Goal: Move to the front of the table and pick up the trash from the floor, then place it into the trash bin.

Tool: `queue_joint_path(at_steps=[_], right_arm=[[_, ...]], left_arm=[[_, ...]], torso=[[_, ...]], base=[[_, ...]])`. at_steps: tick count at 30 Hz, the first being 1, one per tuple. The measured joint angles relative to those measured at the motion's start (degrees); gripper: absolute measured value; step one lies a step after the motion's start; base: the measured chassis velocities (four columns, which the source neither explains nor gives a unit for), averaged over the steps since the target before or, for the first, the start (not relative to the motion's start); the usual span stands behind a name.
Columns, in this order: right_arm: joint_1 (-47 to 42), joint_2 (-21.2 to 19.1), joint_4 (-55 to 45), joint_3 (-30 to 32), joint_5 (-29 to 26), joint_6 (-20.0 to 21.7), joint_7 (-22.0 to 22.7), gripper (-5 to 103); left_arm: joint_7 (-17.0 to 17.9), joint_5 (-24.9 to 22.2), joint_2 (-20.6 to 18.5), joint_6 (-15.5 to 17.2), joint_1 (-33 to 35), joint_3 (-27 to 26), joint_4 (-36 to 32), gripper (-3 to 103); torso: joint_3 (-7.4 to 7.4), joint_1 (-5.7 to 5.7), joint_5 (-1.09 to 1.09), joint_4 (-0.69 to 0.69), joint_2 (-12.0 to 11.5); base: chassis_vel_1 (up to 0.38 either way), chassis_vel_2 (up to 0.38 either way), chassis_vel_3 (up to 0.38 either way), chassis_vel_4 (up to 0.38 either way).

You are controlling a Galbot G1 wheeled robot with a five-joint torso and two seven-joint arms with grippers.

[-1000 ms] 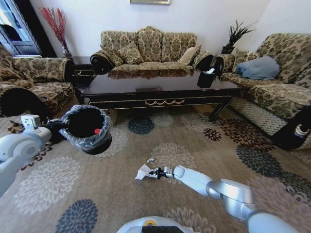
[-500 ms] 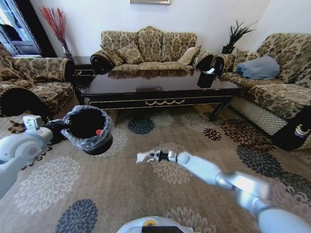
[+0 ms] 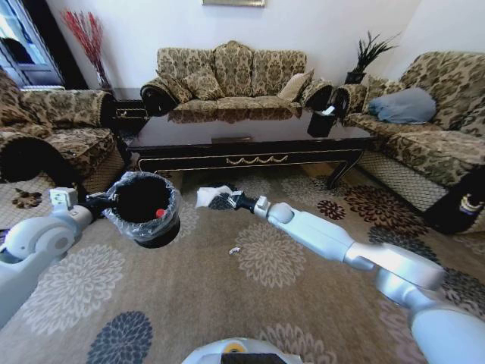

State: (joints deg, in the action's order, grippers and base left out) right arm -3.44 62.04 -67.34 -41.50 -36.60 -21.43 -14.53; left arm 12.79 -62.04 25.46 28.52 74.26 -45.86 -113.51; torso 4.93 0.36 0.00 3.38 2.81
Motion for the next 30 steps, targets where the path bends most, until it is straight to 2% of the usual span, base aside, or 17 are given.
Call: queue_joint_path(at_steps=[7,14,19,23,30], right_arm=[[3.31,3.07,-1.68,1.93,-2.79,0.73,1.20,0],[5.12,4.07,-5.80,1.00,-3.60,0.97,2.70,0],[6.09,5.42,-7.66,-1.72,-3.83,1.05,3.55,0],[8.09,9.17,-5.51,-6.26,-2.02,0.14,3.54,0],[8.71,12.61,-3.67,-8.94,-0.81,-0.41,3.57,0]], left_arm=[[0.30,-0.05,-0.06,0.23,-0.44,0.74,-0.10,4],[0.31,-0.05,-0.21,0.24,-0.96,1.09,0.51,4],[0.29,-0.05,-0.35,0.24,-1.61,1.46,0.91,4],[0.27,-0.20,-0.44,0.24,-2.40,1.73,1.40,4],[0.25,-0.18,-0.39,0.25,-2.60,1.89,1.86,4]], torso=[[0.00,0.00,-0.01,0.00,0.00],[-0.01,0.00,-0.01,0.00,0.00],[-0.01,0.00,-0.01,0.01,0.00],[-0.01,0.00,-0.02,0.00,0.00],[-0.01,0.00,-0.01,-0.01,0.00]], base=[[0.000,0.000,0.000,0.000],[0.000,0.000,0.000,0.000],[0.000,0.000,0.000,0.000],[0.000,0.000,0.000,0.000],[0.000,0.000,0.000,0.000]])
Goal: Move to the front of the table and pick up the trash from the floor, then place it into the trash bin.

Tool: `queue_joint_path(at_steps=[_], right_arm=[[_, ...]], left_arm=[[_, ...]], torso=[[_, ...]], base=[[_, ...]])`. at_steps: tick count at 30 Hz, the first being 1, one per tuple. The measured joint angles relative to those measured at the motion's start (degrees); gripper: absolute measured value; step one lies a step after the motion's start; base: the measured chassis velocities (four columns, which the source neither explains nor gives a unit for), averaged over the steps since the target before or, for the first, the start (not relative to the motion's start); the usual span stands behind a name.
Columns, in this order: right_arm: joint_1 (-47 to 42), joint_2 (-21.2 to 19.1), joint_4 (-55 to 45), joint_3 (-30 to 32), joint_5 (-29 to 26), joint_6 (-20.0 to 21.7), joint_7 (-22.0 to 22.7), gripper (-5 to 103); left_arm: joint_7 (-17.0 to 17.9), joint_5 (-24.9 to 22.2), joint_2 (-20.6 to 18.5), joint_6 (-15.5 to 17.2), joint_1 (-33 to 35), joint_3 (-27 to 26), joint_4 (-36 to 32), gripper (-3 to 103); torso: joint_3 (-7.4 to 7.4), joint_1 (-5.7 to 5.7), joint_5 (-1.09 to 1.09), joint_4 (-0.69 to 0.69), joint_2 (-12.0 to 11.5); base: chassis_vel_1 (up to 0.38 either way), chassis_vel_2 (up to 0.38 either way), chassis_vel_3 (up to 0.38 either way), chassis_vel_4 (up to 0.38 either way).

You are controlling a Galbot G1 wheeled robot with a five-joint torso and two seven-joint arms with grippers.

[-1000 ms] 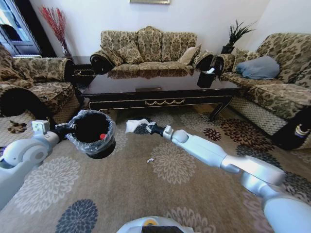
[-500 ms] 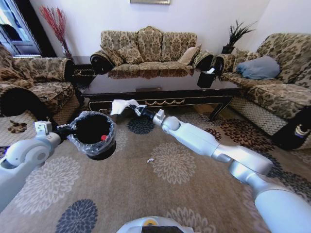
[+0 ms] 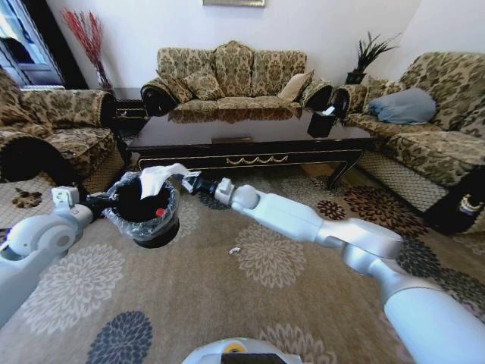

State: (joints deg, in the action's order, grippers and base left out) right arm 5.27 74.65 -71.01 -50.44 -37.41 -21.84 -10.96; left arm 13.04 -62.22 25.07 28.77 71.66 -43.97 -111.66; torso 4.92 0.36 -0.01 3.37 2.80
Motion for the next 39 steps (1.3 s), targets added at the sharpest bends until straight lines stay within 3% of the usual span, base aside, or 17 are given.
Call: queue_joint_path(at_steps=[11,14,22,25,26,28,30,33,39], right_arm=[[1.08,2.42,2.45,-2.43,2.07,-1.97,0.45,-3],[1.08,2.47,2.68,-2.60,2.80,-2.42,0.60,14],[1.04,3.00,4.24,-2.38,6.63,-6.80,1.66,36],[1.02,3.07,4.97,-1.94,7.26,-9.28,0.39,52],[1.02,3.07,4.97,-1.94,7.26,-9.28,0.39,52],[1.05,3.04,5.94,-0.89,7.86,-11.20,-2.20,63],[1.14,3.06,6.66,-0.19,8.55,-12.06,-3.37,63],[1.59,4.20,11.06,3.31,13.22,-16.63,-7.36,79],[1.64,6.41,15.19,6.85,20.65,-19.68,-9.32,98]], left_arm=[[-0.34,-0.05,0.06,-0.20,0.10,-0.64,-0.23,4],[-0.42,-0.06,0.11,-0.26,0.29,-0.83,-0.42,4],[-0.42,-0.04,0.26,-0.27,0.80,-1.24,-0.70,4],[-0.44,0.00,0.35,-0.27,0.91,-1.34,-0.76,4],[-0.44,0.00,0.35,-0.27,0.91,-1.34,-0.76,4],[-0.47,0.11,0.42,-0.36,0.92,-1.34,-0.70,4],[-0.50,0.15,0.45,-0.40,0.91,-1.34,-0.64,4],[-0.52,0.30,0.58,-0.50,0.60,-1.12,-0.34,4],[-0.65,0.38,0.63,-0.52,0.43,-0.88,-0.12,4]], torso=[[0.00,0.00,0.01,0.01,0.00],[0.00,0.00,0.01,0.02,0.00],[0.00,0.00,0.01,0.01,0.00],[0.00,0.00,0.02,0.01,0.00],[0.00,0.00,0.02,0.01,0.00],[0.00,0.00,0.02,0.01,0.00],[0.00,0.00,0.02,0.01,0.00],[0.00,0.00,0.02,0.02,0.00],[0.00,0.00,0.02,0.01,0.00]], base=[[0.000,0.000,0.000,0.000],[0.000,0.000,0.000,0.000],[0.000,0.000,0.000,0.000],[0.000,0.000,0.000,0.000],[0.000,0.000,0.000,0.000],[0.000,0.000,0.000,0.000],[0.000,0.000,0.000,0.000],[0.000,0.000,0.000,0.000],[0.000,0.000,0.000,0.000]])
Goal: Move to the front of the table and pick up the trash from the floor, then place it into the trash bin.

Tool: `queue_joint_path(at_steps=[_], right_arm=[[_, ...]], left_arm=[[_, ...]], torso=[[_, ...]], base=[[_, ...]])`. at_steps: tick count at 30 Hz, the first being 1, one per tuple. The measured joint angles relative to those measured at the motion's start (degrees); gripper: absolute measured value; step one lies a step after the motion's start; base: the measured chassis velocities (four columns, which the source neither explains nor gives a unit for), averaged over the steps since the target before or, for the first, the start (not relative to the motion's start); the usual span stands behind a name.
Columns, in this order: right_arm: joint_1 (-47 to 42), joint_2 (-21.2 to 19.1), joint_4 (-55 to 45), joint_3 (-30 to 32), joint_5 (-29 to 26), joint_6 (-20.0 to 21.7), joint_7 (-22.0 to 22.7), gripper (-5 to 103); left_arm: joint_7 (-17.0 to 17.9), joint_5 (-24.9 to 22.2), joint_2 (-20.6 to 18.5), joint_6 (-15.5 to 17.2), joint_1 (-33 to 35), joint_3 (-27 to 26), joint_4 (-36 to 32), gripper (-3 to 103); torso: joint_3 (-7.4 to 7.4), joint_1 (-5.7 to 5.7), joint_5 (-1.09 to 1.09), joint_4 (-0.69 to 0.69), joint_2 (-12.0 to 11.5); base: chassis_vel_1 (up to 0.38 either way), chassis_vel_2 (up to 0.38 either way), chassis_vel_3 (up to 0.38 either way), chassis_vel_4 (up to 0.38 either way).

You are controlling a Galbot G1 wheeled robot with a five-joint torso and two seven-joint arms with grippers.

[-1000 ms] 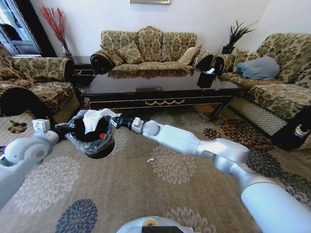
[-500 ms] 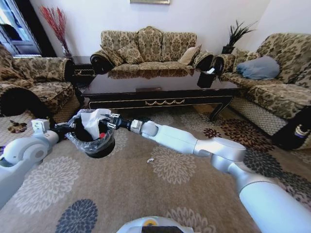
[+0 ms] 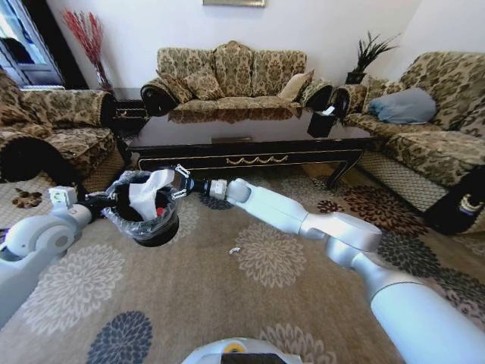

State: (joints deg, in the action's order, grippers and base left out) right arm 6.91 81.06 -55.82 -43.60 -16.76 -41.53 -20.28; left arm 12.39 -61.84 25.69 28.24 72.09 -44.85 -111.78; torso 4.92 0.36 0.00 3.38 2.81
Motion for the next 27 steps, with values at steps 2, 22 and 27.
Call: queue_joint_path(at_steps=[2,22,27], right_arm=[[-0.13,1.01,1.12,1.27,2.15,-0.21,-0.09,99],[2.22,-1.58,-3.30,2.81,-6.80,2.28,-1.21,100],[1.74,-3.49,-9.82,0.42,-13.61,5.41,0.73,100]], left_arm=[[-0.01,0.00,-0.01,-0.02,0.03,-0.01,0.01,4],[-0.12,-0.03,-0.12,-0.15,0.24,-0.61,0.17,4],[-0.14,0.06,-0.08,-0.18,0.20,-0.53,0.16,4]], torso=[[0.00,0.00,0.00,-0.01,0.00],[0.00,0.00,0.00,0.01,0.00],[0.00,0.00,0.00,0.00,0.00]], base=[[0.000,0.000,0.000,0.000],[0.000,0.000,0.000,0.000],[0.000,0.000,0.000,0.000]])
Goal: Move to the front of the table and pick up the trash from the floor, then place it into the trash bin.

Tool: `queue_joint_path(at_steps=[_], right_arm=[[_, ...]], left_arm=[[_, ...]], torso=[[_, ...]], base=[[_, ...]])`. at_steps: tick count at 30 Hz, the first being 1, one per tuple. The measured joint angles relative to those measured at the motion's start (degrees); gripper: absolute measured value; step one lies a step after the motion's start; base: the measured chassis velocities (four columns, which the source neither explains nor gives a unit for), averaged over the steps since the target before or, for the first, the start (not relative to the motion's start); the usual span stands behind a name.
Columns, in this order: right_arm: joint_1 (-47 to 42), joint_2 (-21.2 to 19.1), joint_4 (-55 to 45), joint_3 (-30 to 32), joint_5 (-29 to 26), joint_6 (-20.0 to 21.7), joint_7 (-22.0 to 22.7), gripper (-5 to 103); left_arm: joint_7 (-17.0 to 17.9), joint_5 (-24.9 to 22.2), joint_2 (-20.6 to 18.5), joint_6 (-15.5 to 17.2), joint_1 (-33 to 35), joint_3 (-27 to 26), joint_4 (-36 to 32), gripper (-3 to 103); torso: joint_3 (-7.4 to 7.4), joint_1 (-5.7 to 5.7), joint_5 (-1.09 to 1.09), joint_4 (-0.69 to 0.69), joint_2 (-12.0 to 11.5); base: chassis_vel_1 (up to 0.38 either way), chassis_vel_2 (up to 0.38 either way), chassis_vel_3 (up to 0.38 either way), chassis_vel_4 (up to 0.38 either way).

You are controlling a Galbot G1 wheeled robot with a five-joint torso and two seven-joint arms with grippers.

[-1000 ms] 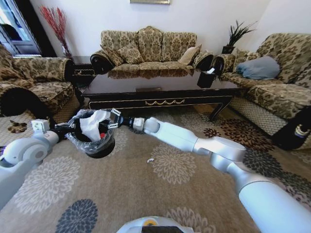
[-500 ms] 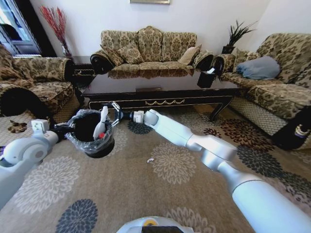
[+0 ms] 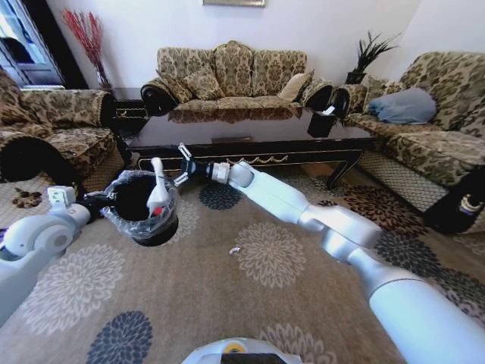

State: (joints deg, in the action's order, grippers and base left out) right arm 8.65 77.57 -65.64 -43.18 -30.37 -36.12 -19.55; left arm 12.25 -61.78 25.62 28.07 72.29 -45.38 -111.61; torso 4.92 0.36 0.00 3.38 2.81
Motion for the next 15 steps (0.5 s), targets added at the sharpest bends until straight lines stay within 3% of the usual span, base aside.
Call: queue_joint_path(at_steps=[15], right_arm=[[-0.77,2.60,2.84,-1.79,5.23,0.91,4.84,100]], left_arm=[[0.02,0.27,0.62,0.00,0.87,-0.58,-0.40,4]], torso=[[0.00,0.00,-0.02,0.00,0.00]], base=[[0.000,0.000,0.000,0.000]])
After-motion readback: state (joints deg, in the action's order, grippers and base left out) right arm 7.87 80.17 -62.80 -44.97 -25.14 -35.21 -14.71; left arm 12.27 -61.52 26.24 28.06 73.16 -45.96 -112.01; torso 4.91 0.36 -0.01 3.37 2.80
